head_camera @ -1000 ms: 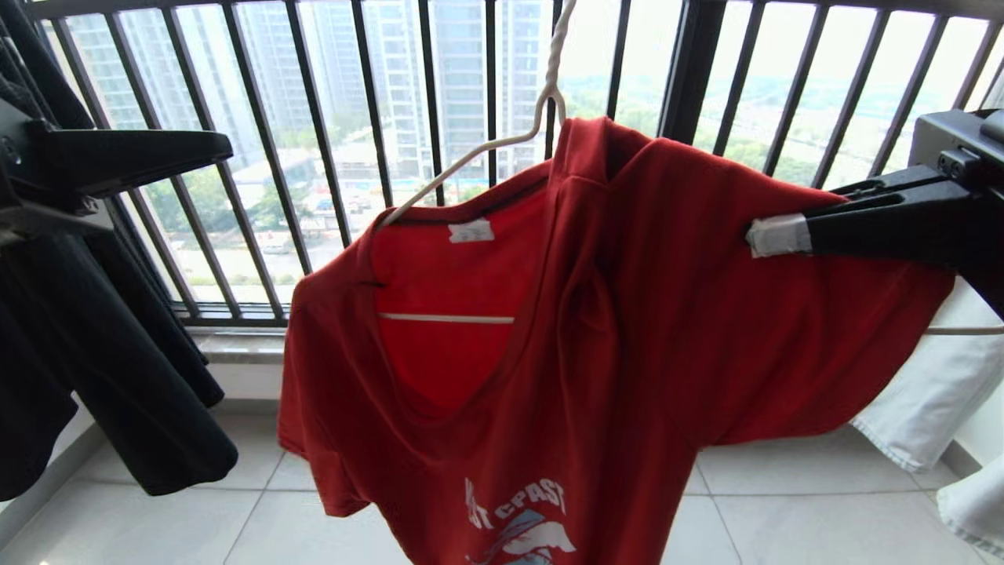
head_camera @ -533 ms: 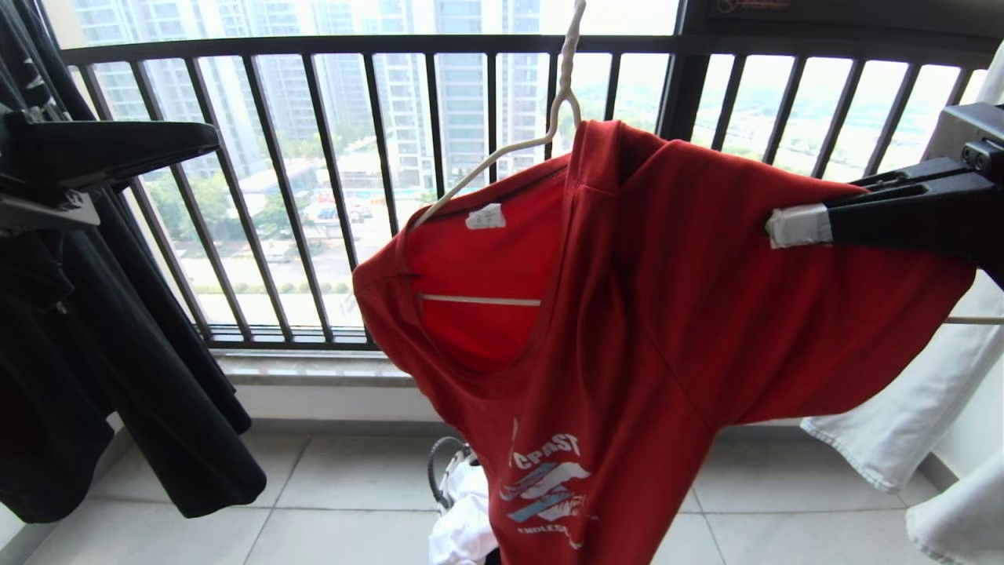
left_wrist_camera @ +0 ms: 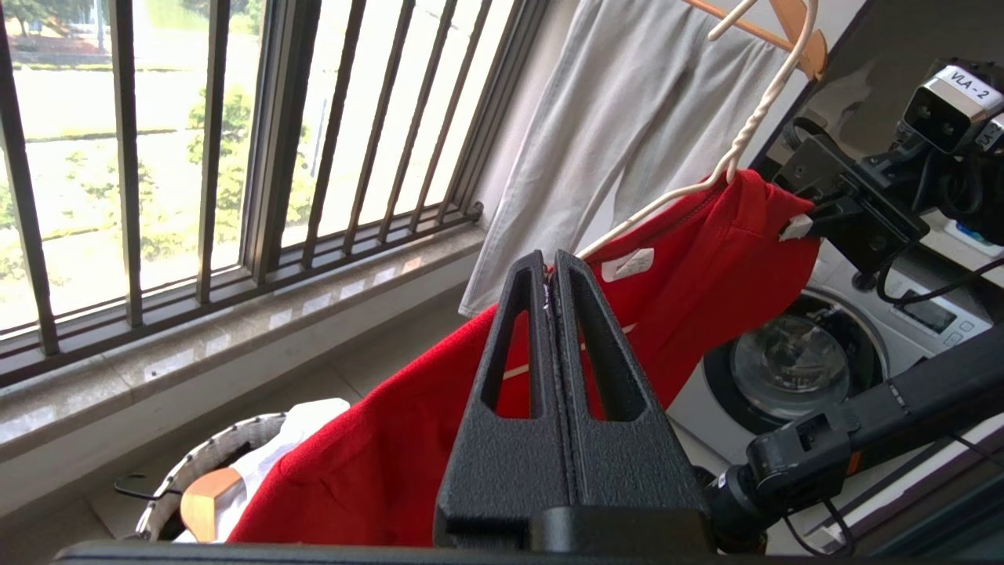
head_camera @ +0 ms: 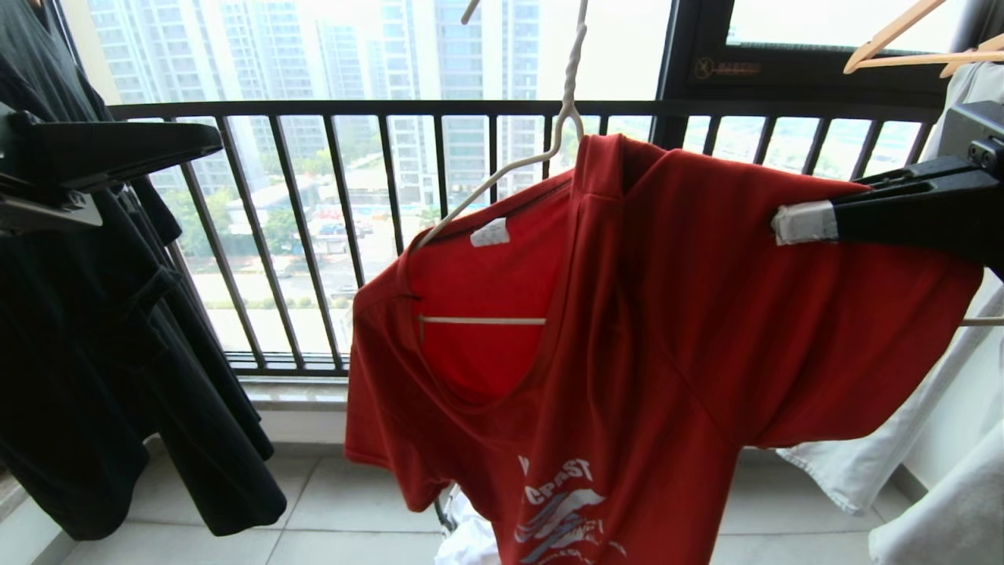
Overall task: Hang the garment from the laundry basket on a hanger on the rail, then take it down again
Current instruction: Hang the clothes rack on the clothesline
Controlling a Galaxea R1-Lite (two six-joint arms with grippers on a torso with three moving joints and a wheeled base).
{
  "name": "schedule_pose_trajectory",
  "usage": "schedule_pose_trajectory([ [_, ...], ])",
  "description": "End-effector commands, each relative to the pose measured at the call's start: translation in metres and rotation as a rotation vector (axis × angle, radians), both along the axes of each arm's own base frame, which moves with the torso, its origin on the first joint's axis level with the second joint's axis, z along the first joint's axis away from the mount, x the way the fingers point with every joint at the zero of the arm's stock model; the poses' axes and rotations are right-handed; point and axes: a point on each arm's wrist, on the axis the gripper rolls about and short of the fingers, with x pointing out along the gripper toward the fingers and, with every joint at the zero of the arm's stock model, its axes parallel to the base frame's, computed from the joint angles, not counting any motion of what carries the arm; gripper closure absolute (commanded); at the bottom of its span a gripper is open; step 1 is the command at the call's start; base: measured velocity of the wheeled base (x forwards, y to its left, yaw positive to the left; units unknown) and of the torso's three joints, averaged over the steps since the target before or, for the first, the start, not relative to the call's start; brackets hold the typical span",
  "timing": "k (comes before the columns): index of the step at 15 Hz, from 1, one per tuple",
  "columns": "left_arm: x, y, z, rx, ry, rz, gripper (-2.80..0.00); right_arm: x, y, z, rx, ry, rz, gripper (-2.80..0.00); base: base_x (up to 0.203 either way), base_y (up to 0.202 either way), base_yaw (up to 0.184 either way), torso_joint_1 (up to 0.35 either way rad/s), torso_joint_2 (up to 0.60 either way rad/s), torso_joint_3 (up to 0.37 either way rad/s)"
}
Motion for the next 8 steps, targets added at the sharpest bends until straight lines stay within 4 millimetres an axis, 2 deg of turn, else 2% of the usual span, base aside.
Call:
schedule_pose_trajectory([
  [1,0.0003,0.0,-0.0004,-0.001,0.004,-0.005,0.0,0.0006,0.0003,-0.0007,-0.002,0.003,0.003,0.0,0.0,0.0,0.0,0.419,-0.49,-0.224],
  [4,0.0003,0.0,-0.0003,-0.001,0.002,-0.005,0.0,0.0016,0.0008,-0.0015,-0.004,0.008,0.003,0.0,0.0,0.0,0.0,0.382,-0.48,-0.247],
  [8,0.0009,0.0001,-0.0006,-0.001,0.005,-0.005,0.0,0.0042,-0.0013,-0.0069,-0.012,0.024,-0.012,0.0,0.0,0.0,0.0,0.285,-0.53,-0.249],
])
